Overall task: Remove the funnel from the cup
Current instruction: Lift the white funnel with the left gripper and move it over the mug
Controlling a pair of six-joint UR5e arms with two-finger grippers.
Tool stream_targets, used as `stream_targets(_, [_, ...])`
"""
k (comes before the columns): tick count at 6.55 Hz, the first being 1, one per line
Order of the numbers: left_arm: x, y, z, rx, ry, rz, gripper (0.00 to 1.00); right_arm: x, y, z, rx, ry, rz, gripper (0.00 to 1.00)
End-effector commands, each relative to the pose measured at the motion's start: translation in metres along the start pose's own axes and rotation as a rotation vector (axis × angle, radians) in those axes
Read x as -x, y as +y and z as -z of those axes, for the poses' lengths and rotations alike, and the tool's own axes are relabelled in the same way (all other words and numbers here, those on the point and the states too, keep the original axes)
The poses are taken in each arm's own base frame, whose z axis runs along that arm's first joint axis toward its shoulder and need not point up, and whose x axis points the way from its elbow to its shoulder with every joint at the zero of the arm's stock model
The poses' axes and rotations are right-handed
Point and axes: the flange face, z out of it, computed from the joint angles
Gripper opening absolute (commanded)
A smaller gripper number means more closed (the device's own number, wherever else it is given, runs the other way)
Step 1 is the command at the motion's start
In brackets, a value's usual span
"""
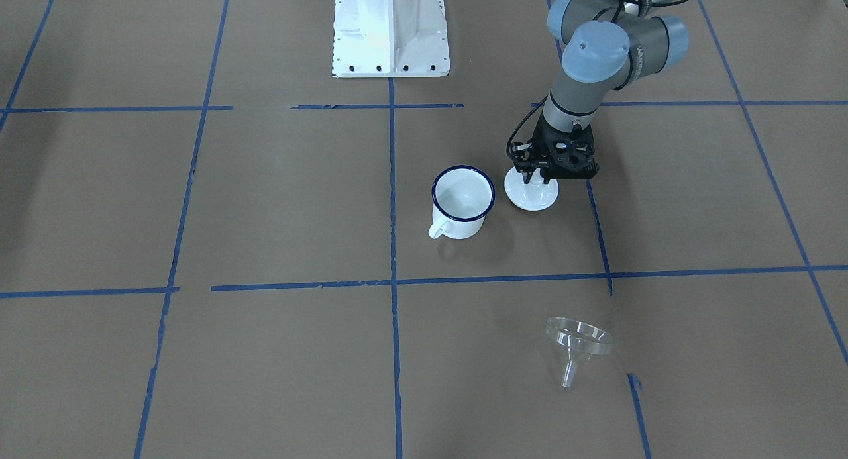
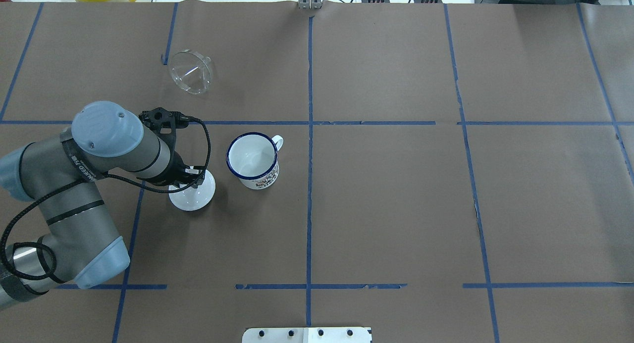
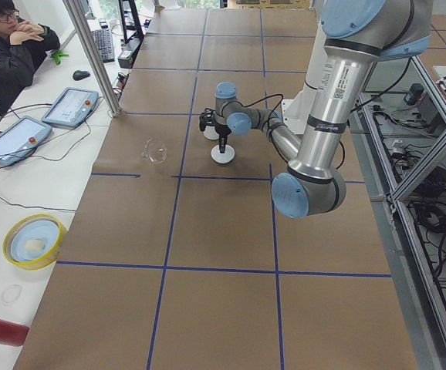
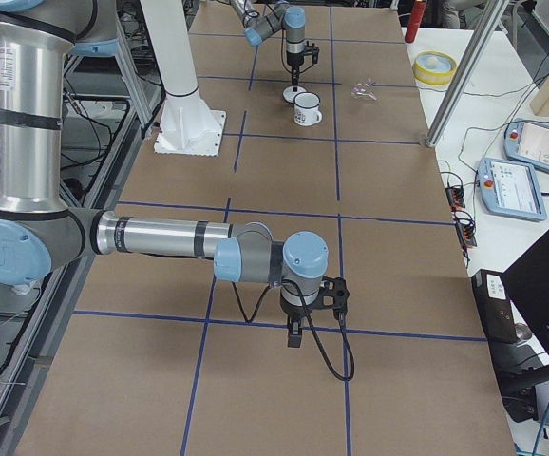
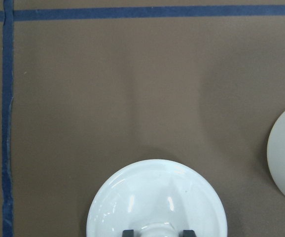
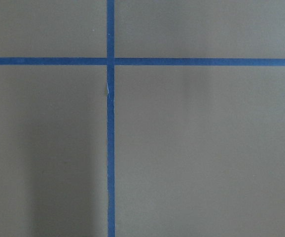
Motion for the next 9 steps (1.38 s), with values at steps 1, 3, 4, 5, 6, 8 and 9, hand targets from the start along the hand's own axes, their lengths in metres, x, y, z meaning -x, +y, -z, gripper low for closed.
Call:
stream_targets(1, [-0.013,0.008,0.059,0.006,-0.019,0.017,0.0,0.0,0.0,0.0,0.0,0.0,0.0,1.0])
stream_targets(3, [-0.06,-0.033,0.146,0.013,-0.033,0.097,0.0,0.0,0.0,0.0,0.0,0.0,0.0,1.0])
stream_targets(4, [-0.095,-0.04,0.166,0.025,-0.014,0.096,0.0,0.0,0.0,0.0,0.0,0.0,0.0,1.0])
stream_targets(5, [-0.132,-0.069,0.152,0.055,-0.031,0.114,0.0,0.0,0.0,0.0,0.0,0.0,0.0,1.0])
stream_targets(6, [-0.153,-0.086,0.14,0.062,-0.039,0.134,0.0,0.0,0.0,0.0,0.0,0.0,0.0,1.0])
stream_targets(8, [-0.16,-0.089,0.11,0.072,-0.033,0.141,0.0,0.0,0.0,0.0,0.0,0.0,0.0,1.0])
stream_targets(9, [-0.157,-0.093,0.098,0.074,-0.04,0.144,0.0,0.0,0.0,0.0,0.0,0.0,0.0,1.0])
